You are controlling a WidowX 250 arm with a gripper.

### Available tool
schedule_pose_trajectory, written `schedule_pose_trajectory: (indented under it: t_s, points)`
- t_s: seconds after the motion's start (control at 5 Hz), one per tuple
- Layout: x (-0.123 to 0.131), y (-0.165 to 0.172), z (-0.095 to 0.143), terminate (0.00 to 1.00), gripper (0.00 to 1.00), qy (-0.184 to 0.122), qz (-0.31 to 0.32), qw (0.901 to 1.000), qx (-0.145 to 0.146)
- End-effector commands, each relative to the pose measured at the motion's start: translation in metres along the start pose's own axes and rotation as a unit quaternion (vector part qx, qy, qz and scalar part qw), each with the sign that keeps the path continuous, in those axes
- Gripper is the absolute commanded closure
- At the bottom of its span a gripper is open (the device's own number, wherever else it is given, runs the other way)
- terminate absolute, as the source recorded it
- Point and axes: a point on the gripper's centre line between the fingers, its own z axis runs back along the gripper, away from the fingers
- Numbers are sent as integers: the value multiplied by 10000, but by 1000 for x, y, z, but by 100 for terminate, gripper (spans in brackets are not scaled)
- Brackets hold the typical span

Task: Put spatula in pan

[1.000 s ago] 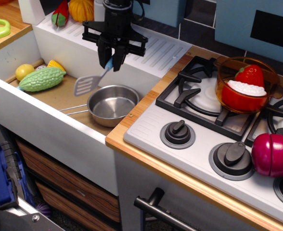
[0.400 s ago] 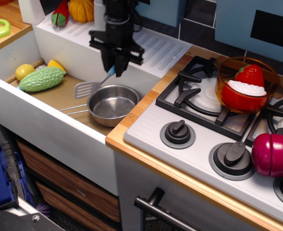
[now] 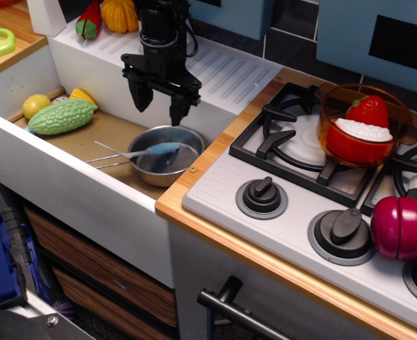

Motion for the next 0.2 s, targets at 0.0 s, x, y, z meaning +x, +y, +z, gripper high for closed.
schedule_pose_trajectory:
  t_s: [0.0]
  points:
    - [12, 7, 29, 100, 0, -412, 36, 9991, 97]
